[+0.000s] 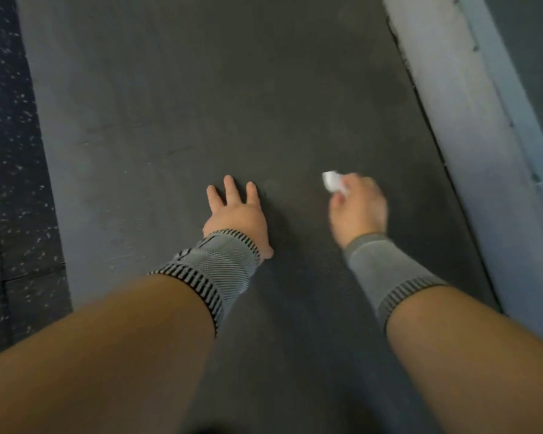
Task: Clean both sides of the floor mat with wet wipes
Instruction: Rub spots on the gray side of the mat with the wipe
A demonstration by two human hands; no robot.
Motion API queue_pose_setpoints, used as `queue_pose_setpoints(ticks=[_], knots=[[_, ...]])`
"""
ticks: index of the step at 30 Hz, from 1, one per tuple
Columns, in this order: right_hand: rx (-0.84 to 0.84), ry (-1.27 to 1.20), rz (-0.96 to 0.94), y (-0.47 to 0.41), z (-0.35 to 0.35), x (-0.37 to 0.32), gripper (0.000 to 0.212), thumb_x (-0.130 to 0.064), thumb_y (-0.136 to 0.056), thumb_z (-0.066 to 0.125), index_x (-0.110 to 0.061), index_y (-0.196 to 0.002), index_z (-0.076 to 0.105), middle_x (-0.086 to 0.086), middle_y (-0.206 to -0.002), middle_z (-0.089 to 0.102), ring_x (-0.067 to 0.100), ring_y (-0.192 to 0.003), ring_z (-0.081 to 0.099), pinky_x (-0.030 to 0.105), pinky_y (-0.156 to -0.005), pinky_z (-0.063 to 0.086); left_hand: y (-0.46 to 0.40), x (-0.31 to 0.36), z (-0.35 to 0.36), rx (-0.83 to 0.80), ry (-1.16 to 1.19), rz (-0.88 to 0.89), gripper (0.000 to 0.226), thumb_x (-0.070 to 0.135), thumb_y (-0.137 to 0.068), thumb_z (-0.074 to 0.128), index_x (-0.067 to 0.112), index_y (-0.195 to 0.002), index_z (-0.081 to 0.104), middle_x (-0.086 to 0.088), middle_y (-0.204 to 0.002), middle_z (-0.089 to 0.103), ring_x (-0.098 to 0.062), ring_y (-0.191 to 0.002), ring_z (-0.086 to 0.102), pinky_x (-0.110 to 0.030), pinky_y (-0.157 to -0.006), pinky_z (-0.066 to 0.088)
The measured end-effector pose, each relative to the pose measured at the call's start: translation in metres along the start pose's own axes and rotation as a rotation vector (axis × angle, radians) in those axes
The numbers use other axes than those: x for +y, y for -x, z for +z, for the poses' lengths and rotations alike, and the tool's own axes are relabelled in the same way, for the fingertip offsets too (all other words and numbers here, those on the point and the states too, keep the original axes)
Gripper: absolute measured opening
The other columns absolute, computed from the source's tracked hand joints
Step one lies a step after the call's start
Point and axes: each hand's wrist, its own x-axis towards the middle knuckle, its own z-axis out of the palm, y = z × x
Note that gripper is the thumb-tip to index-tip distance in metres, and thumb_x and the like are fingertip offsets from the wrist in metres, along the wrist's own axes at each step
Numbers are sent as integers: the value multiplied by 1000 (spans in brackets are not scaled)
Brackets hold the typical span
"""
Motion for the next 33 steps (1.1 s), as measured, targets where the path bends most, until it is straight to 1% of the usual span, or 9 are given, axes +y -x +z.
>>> queue_pose_setpoints(ticks=[3, 8, 11, 13, 15, 20, 26, 30, 33], knots=[[53, -27, 237, -5, -1, -2, 22, -12, -86, 52, -7, -105, 62, 15, -107, 56, 30, -92, 54, 25, -72, 31, -2, 15, -3, -58, -75, -39, 126, 36, -78, 79, 18, -150, -23, -15, -154, -32, -48, -142, -18, -55, -108, 33], [-376, -92, -391, 29, 15, -49, 38, -20, -81, 65, -22, -119, 61, 9, -108, 54, 30, -94, 58, 34, -79, 44, 4, 14, 0, -40, -237, 79, 129, 62, -73, 72, 11, -151, -17, -19, -157, -23, -51, -140, -20, -65, -114, 12], [-103, -6, -113, -12, -4, 7, 28, -11, -86, 52, -11, -111, 65, 17, -105, 57, 33, -95, 55, 31, -78, 33, 7, 19, -2, -71, -83, -55, 141, 55, -67, 81, 14, -147, -27, -17, -152, -35, -47, -140, -24, -57, -109, 31], [56, 71, 228, -32, -20, 46, 23, -14, -89, 48, -5, -103, 64, 20, -104, 58, 31, -88, 53, 27, -68, 24, 7, 22, -3, -73, -57, -78, 142, 52, -66, 83, 15, -147, -29, -15, -151, -37, -45, -140, -25, -56, -107, 34], [79, 35, 326, -29, -18, 38, 25, -16, -91, 46, -8, -103, 66, 19, -102, 59, 30, -85, 52, 25, -66, 24, 6, 23, -1, -73, -61, -85, 143, 51, -66, 84, 15, -147, -29, -15, -151, -37, -45, -141, -25, -58, -108, 32], [-304, -45, -310, 25, 8, -24, 29, -12, -92, 43, -15, -113, 62, 12, -105, 54, 27, -85, 52, 27, -67, 32, 3, 30, 1, -60, -118, -125, 146, 50, -62, 86, 12, -147, -28, -18, -152, -34, -45, -142, -20, -56, -112, 26], [96, 93, 341, -39, -27, 67, 27, -18, -92, 47, -4, -105, 66, 20, -105, 58, 33, -91, 55, 26, -68, 27, 0, 31, 1, -59, -109, -146, 148, 49, -60, 88, 11, -148, -25, -15, -153, -34, -40, -144, -20, -53, -113, 24], [-248, -152, -84, 2, -13, 17, 15, -20, -90, 54, -15, -97, 66, 7, -88, 57, 28, -80, 55, 33, -67, 39, 4, 22, -9, 28, -67, -57, 130, 58, -66, 80, 4, -153, 0, -8, -158, -26, -33, -146, -18, -49, -118, 18], [-154, 73, -151, -25, -22, 52, 26, -17, -92, 46, -15, -109, 64, 11, -102, 57, 29, -86, 55, 32, -66, 37, -5, 32, -20, 143, 71, -6, 112, 62, -70, 74, 4, -150, 22, -4, -161, -15, -30, -148, -8, -45, -119, 16]])
